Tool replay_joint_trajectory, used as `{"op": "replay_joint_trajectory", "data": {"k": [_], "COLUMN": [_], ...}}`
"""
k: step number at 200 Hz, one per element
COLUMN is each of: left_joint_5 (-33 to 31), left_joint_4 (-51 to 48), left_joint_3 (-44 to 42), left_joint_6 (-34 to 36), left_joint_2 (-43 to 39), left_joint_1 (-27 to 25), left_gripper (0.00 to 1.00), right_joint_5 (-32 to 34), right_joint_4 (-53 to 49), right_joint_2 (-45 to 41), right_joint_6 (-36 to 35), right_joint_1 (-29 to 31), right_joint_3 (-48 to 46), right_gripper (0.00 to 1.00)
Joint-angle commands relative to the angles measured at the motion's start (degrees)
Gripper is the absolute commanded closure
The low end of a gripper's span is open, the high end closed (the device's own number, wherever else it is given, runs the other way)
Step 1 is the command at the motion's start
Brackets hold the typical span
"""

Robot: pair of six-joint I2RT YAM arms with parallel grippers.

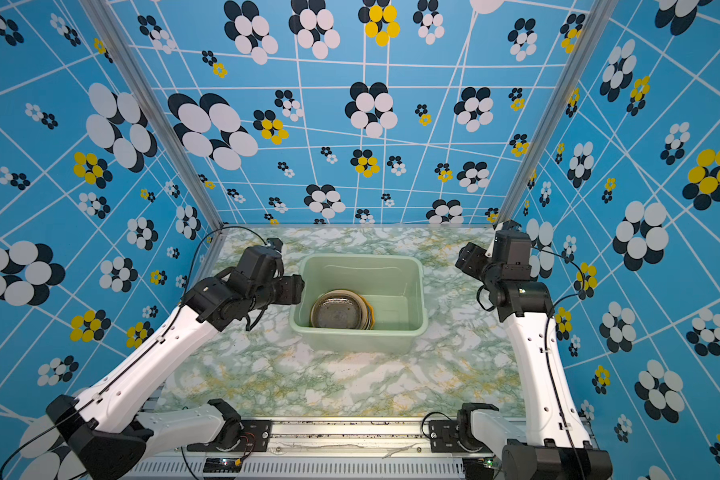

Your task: Place the plates into the plastic bin on the countertop

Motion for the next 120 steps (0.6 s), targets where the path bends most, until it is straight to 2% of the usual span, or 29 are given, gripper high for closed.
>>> {"op": "replay_joint_trajectory", "data": {"k": [1,4,28,55,74,91,120], "left_joint_5": [-3.17,-3.27,-3.77,-4.07,-3.03,-2.40,-1.26], "left_joint_4": [8.67,10.14,23.34,34.42,42.48,49.81,60.46], "left_joint_3": [-0.42,-0.89,-8.78,-19.55,-28.38,-35.71,-43.35], "left_joint_6": [10.19,11.55,17.57,14.01,12.77,13.67,14.57], "left_joint_2": [-3.02,-3.41,-6.42,-8.63,-9.04,-8.21,-4.80], "left_joint_1": [3.37,4.10,12.27,24.98,32.07,35.07,36.31], "left_gripper": [0.03,0.00,0.01,0.01,0.01,0.01,0.01], "right_joint_5": [1.90,2.24,3.59,5.91,4.81,4.05,4.36], "right_joint_4": [6.09,6.90,14.90,24.66,32.15,40.01,54.68], "right_joint_2": [3.31,3.71,6.16,6.31,4.19,2.49,2.80], "right_joint_6": [-4.77,-5.16,-8.76,-11.93,-14.24,-15.87,-15.69], "right_joint_1": [-0.57,-0.60,-1.11,-1.34,-1.35,-1.34,-1.34], "right_joint_3": [-1.09,-1.34,-6.16,-14.55,-22.25,-30.09,-40.93], "right_gripper": [0.22,0.22,0.21,0.21,0.22,0.24,0.24]}}
